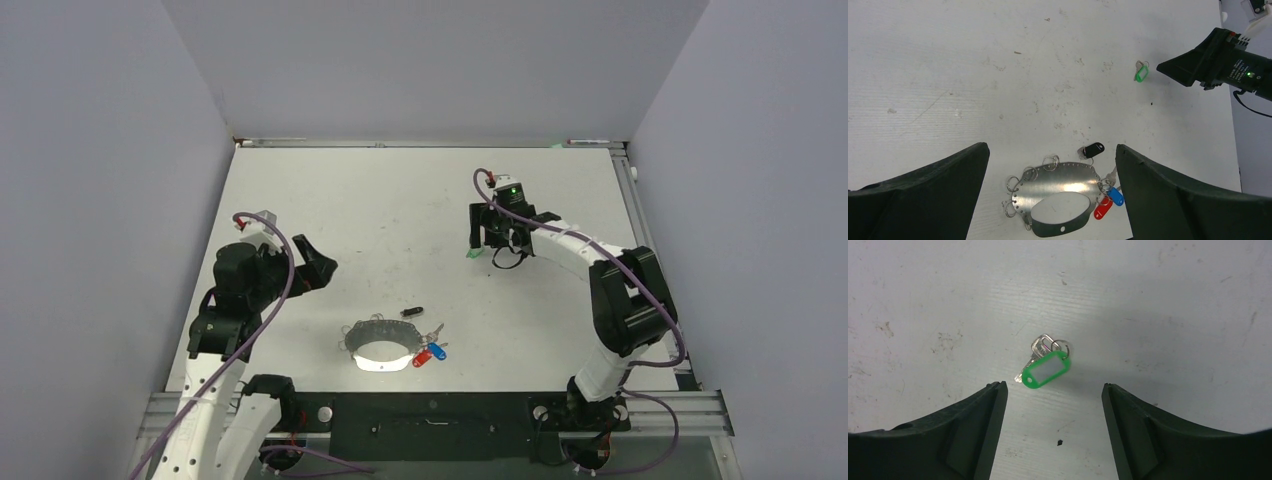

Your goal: Put the keys on the keyring

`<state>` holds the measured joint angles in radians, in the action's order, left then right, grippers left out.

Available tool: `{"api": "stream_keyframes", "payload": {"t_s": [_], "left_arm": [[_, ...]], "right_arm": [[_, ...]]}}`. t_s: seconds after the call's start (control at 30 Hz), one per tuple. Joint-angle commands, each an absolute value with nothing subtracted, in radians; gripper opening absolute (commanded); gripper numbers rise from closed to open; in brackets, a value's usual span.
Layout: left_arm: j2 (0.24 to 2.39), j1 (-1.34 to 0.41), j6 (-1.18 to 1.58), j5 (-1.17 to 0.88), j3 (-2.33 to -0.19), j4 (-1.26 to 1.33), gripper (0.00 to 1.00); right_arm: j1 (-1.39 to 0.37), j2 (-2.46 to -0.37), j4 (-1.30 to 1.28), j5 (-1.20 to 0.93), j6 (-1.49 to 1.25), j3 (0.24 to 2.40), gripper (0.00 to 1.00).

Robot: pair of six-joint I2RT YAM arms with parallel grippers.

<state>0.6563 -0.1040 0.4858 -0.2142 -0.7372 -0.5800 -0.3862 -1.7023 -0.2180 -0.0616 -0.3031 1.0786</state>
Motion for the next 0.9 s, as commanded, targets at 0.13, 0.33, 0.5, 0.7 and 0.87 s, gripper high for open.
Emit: {"api": "stream_keyframes", "payload": {"t_s": [0.13,0.33,0.5,0.7,0.87], "left_arm": [[0.662,-0.108,0.478,-0.244,-0.741,-0.53,0.96],[0.667,-0.107,0.479,-0.248,-0.741,-0.529,0.99],[0.663,-0.106,0.479,-0.242,-0.744,-0.532,0.95],[0.631,-0.102,0.477,-0.199,-0.748,-0.545,0.91],[0.606,-0.101,0.476,-0.179,-0.749,-0.551,0.91]], "right_arm": [[-0.408,-1.756,-0.214,-0.166,-0.25,1.16,0.67],[-0.513,-1.739,-0.237,-0.161,-0.254,1.163,0.62],[-0.716,-1.703,-0.224,-0.099,-0.383,1.146,0.56],[-0.957,-1.682,-0.122,-0.013,-0.518,1.117,0.53],[-1.066,-1.749,-0.138,0.036,-0.581,1.18,0.47]]}}
